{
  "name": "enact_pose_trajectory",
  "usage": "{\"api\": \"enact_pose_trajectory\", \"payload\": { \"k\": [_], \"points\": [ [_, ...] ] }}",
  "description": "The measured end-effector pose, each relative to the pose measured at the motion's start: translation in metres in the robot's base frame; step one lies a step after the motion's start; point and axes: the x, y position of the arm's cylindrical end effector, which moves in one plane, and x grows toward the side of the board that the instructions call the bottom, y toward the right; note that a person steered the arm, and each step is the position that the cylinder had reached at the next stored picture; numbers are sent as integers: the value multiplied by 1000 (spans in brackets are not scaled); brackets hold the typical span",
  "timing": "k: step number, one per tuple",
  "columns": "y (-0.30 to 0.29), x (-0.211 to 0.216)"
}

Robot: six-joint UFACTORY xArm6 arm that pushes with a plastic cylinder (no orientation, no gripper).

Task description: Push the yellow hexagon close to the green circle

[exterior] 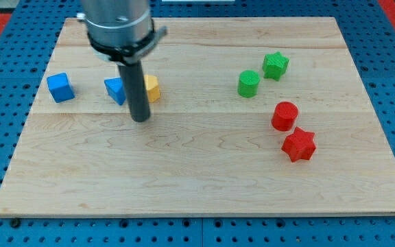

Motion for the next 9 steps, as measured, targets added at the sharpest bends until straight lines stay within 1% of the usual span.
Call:
{"api": "enact_pose_trajectory", "payload": {
  "k": [1,2,4,5,6,7,8,9],
  "points": [
    [-8,-44],
    [-8,-60],
    [18,-61],
    [39,-87],
    [117,-93],
    [125,-33],
    [137,-27],
    [155,8]
  ]
}}
